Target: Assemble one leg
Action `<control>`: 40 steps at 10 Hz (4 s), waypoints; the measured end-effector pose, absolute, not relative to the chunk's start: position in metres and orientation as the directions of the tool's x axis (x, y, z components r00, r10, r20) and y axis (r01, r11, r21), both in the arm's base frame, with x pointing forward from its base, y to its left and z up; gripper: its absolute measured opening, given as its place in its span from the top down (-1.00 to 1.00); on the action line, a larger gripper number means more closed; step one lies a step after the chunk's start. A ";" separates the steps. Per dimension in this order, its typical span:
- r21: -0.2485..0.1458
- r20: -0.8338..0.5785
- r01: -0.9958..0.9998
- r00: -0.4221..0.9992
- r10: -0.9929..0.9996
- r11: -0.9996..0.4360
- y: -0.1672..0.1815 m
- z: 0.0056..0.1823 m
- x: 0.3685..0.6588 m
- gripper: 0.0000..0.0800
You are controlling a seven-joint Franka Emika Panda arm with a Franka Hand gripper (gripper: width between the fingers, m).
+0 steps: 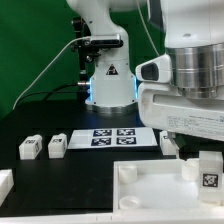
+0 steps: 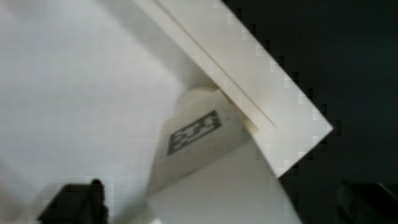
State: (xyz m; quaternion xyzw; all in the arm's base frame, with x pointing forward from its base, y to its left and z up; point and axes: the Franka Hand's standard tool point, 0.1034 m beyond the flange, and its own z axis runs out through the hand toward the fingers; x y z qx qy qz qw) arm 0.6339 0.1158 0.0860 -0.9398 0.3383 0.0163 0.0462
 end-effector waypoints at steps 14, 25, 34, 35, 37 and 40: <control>0.005 -0.101 -0.990 -0.142 -0.985 0.142 0.110 0.077 0.633 0.27; -0.075 0.005 -0.502 0.864 -0.504 -0.861 0.114 0.074 0.638 -0.62; -0.051 0.024 -0.442 0.896 -0.444 -0.895 0.113 0.073 0.637 0.27; -0.056 0.016 -0.537 0.843 -0.538 -0.842 0.113 0.073 0.637 0.27; -0.053 -0.010 -0.780 0.625 -0.781 -0.624 0.113 0.072 0.636 0.27; -0.027 -0.048 -0.993 0.116 -0.992 -0.114 0.111 0.071 0.634 0.27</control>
Offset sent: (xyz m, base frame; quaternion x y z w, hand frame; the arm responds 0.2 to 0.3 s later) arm 0.0000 0.0000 0.0000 0.0000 0.0000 0.1147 0.9934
